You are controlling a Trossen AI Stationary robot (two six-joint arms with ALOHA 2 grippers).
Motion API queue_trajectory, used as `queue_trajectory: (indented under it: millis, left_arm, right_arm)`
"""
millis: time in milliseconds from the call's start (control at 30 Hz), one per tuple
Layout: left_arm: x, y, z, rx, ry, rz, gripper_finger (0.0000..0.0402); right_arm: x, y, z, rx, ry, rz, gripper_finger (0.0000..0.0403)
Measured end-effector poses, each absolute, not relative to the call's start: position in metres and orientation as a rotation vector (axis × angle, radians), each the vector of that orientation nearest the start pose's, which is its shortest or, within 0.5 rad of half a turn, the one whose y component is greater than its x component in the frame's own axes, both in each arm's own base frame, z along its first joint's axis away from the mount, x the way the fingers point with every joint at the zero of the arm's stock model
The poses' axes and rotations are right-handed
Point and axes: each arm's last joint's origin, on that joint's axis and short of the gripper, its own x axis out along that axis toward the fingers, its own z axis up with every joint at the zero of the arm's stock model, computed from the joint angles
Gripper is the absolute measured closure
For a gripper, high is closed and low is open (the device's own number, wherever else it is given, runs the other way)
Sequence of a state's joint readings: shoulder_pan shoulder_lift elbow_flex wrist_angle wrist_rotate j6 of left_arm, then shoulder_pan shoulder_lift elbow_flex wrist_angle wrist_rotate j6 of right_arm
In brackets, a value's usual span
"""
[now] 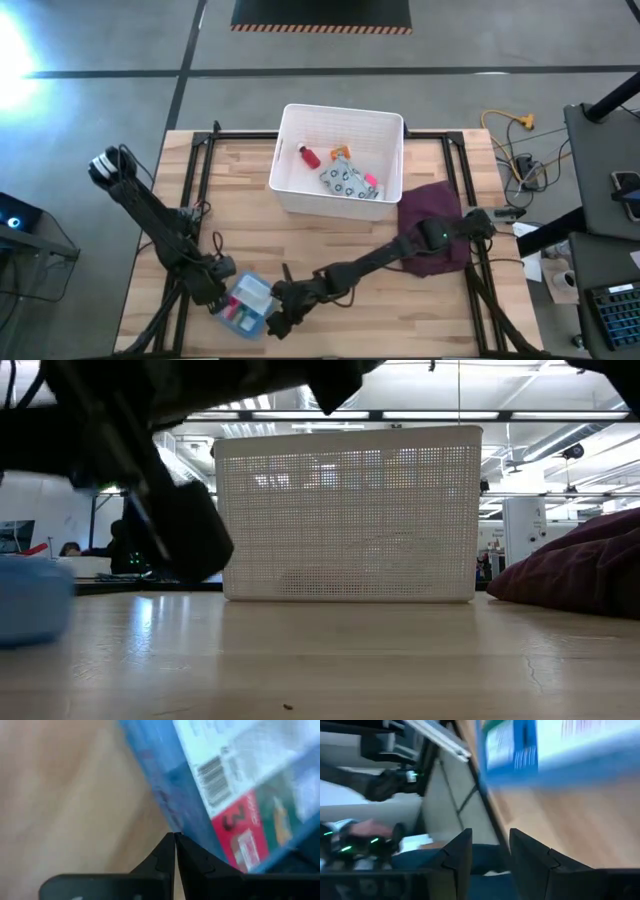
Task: Pick & place medical supplies in basket/bin
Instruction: Put the blue medicine kit into the white container
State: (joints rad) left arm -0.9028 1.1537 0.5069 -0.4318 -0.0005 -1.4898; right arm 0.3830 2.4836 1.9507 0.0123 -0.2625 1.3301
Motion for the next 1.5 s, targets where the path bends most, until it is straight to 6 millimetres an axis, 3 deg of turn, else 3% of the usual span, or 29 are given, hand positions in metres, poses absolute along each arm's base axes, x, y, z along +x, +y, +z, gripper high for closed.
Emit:
queue_trajectory:
  millis: [233, 600, 767, 800, 933, 1267, 1500]
  left_arm:
    - [0.13, -0.161, 0.153, -0.785, 1.243, 0.086, 0.0401]
    - [0.145, -0.172, 0.134, -0.802, 1.186, 0.103, 0.0401]
    - [0.154, -0.172, 0.143, -0.821, 1.0, 0.149, 0.0396]
    - [0.154, -0.171, 0.148, -0.828, 0.955, 0.155, 0.0391]
    - [0.152, -0.164, 0.163, -0.862, 0.846, 0.153, 0.0352]
    - [0.142, -0.152, 0.178, -0.992, 0.782, 0.116, 0.0197]
    - [0.143, -0.154, 0.184, -1.031, 0.767, 0.064, 0.0159]
  right_arm:
    - [0.508, 0.197, 0.144, 1.066, 0.928, -0.041, 0.028]
    - [0.5, 0.192, 0.14, 1.008, 1.051, -0.124, 0.028]
    - [0.492, 0.191, 0.124, 0.987, 1.14, -0.176, 0.028]
    - [0.493, 0.191, 0.129, 0.985, 1.123, -0.172, 0.028]
    - [0.493, 0.189, 0.129, 0.978, 1.118, -0.188, 0.028]
    - [0.493, 0.189, 0.128, 0.967, 1.114, -0.201, 0.0283]
    - [0.495, 0.184, 0.129, 0.97, 1.097, -0.219, 0.0293]
